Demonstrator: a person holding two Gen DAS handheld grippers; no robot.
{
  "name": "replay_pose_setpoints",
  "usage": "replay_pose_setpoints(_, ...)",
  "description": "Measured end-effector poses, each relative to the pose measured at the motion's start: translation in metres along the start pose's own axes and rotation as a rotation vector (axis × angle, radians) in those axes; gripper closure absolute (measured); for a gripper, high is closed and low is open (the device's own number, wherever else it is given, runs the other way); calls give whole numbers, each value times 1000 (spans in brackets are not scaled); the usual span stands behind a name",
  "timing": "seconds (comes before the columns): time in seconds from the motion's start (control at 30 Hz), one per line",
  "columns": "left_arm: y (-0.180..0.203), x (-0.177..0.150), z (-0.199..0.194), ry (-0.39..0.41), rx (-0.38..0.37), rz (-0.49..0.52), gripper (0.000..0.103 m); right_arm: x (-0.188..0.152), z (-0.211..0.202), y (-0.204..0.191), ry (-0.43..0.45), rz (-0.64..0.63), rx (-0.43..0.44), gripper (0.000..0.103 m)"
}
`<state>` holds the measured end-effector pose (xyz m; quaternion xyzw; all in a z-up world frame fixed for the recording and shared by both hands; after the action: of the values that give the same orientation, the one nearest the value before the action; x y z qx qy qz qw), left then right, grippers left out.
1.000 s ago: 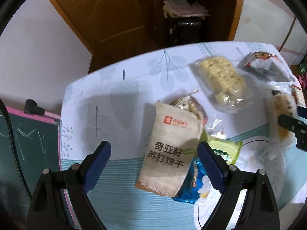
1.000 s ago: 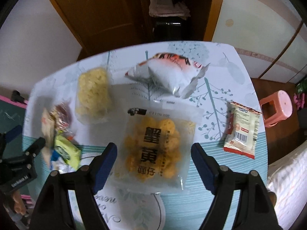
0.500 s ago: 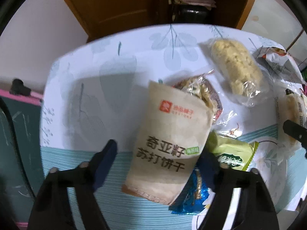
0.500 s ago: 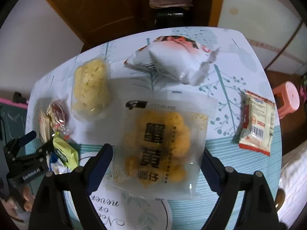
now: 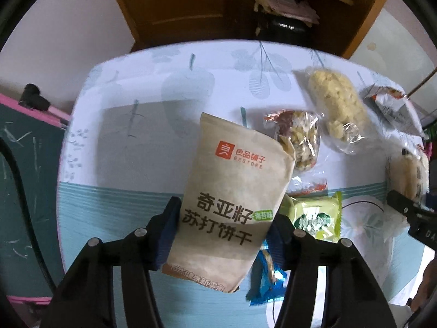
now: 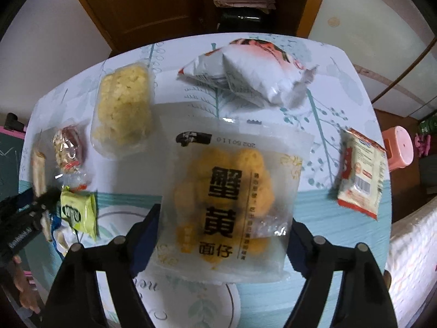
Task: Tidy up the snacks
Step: 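Carry both bags over the white tray and open both grippers to drop them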
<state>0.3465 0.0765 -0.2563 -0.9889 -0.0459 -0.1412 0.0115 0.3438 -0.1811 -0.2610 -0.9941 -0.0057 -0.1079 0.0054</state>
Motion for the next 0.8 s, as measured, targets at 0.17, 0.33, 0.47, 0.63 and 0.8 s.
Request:
replay_pose_setpoints(0.17, -3, -12, -49, 65, -13, 9, 47, -24, -28, 5, 46, 8, 55, 24)
replay_pose_setpoints(0.33, 4, -34, -117, 157, -31, 70, 47, -50, -86, 10, 164, -7, 87, 24)
replay_pose_setpoints(0.47, 15, -63, -172, 227, -65, 121, 47, -74, -139, 13, 264, -9, 134, 24)
replay_pose_setpoints(0.63, 33, -114, -245, 330, -124, 178, 46, -122, -209, 10, 397, -34, 187, 24)
replay_pose_setpoints(0.8, 34, -162, -302, 411, -166, 171, 46, -175, -252, 5, 489, -62, 241, 24)
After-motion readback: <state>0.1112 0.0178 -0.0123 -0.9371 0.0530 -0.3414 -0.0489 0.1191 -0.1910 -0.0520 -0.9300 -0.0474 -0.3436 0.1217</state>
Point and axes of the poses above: each gripper's, at about its wrist camera, not at the fingertips, and z roughly the way its jaws point, y to its right, x to its top, the point moved 4 cm from there along z, roughly the way its jaws point, and after that the axes turned 2 degrees about -z, right-handed, at the moved point
